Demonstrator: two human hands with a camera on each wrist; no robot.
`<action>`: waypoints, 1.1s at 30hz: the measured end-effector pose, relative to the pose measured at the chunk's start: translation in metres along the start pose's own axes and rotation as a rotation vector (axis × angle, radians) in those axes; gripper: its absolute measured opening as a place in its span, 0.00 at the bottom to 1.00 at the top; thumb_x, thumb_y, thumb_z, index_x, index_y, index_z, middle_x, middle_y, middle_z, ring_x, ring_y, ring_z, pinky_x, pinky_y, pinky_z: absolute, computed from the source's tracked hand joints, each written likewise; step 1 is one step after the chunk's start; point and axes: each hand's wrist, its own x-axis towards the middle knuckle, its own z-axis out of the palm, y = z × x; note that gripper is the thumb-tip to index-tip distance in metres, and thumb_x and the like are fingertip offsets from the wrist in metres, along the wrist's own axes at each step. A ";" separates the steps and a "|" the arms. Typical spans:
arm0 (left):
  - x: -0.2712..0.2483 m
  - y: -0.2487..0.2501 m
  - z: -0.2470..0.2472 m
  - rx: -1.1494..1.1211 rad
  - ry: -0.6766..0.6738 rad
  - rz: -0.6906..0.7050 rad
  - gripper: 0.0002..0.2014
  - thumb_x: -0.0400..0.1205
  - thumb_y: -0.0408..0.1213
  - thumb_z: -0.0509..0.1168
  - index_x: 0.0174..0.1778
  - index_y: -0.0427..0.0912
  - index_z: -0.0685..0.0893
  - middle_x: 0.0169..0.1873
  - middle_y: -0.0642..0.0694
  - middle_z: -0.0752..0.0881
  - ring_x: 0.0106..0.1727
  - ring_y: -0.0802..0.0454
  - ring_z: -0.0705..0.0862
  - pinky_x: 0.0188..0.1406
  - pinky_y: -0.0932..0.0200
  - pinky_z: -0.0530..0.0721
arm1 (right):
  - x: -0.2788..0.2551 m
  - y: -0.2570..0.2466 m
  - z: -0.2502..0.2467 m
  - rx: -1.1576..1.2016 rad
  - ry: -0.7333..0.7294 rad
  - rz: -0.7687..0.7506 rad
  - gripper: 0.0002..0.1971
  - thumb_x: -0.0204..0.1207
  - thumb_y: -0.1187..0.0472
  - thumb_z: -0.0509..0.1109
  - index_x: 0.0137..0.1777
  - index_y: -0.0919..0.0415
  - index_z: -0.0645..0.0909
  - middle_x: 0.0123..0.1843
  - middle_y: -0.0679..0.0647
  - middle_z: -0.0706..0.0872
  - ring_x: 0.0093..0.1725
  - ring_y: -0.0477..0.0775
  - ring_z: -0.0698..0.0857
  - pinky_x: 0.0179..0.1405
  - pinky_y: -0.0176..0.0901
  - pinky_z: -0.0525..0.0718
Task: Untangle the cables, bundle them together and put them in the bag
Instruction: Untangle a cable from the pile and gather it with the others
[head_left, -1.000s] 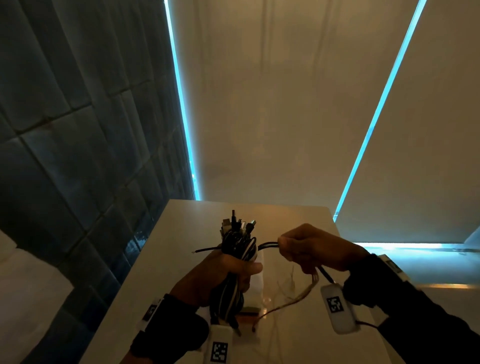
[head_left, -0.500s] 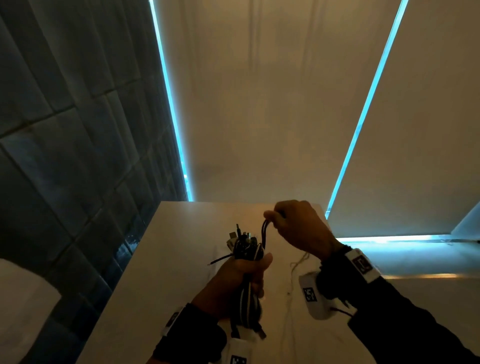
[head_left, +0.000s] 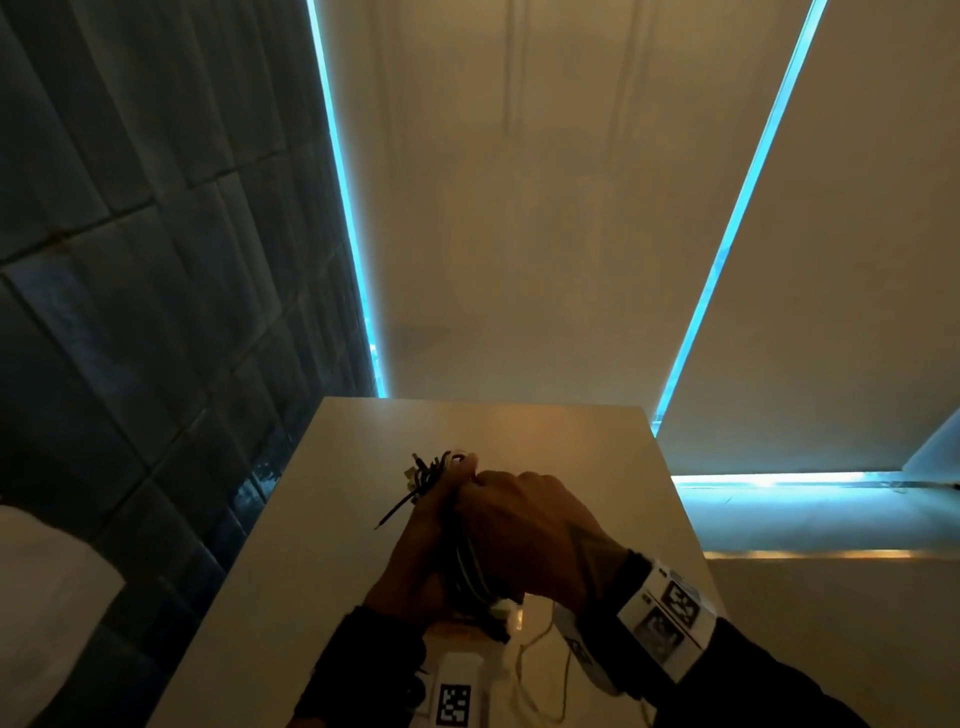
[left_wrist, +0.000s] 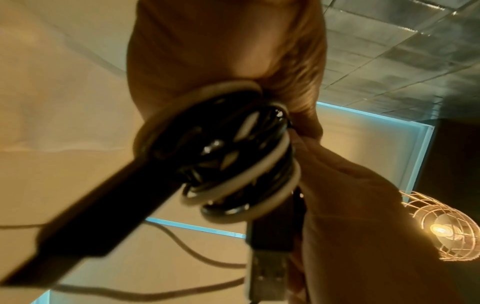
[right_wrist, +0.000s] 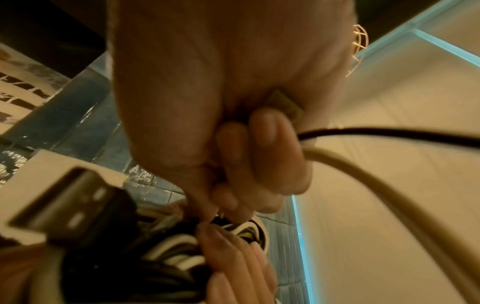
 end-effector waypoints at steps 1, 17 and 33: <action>0.000 0.002 0.001 0.013 0.055 -0.032 0.13 0.79 0.45 0.69 0.35 0.38 0.86 0.31 0.42 0.87 0.34 0.45 0.87 0.37 0.50 0.84 | 0.000 -0.001 0.001 0.015 -0.010 0.005 0.11 0.85 0.62 0.56 0.59 0.67 0.76 0.54 0.60 0.84 0.45 0.59 0.85 0.42 0.47 0.80; 0.020 0.052 -0.028 0.189 0.703 0.518 0.14 0.78 0.32 0.67 0.28 0.42 0.73 0.22 0.46 0.74 0.24 0.49 0.76 0.35 0.53 0.79 | -0.051 0.006 0.073 0.737 0.105 0.145 0.13 0.84 0.53 0.62 0.49 0.55 0.87 0.37 0.42 0.85 0.36 0.39 0.82 0.44 0.42 0.84; 0.021 0.041 -0.010 0.282 0.694 0.546 0.07 0.80 0.34 0.68 0.38 0.39 0.77 0.32 0.44 0.79 0.32 0.48 0.81 0.35 0.51 0.85 | -0.051 0.012 0.058 1.092 0.266 0.207 0.16 0.83 0.56 0.64 0.37 0.60 0.87 0.26 0.39 0.81 0.29 0.36 0.76 0.33 0.25 0.74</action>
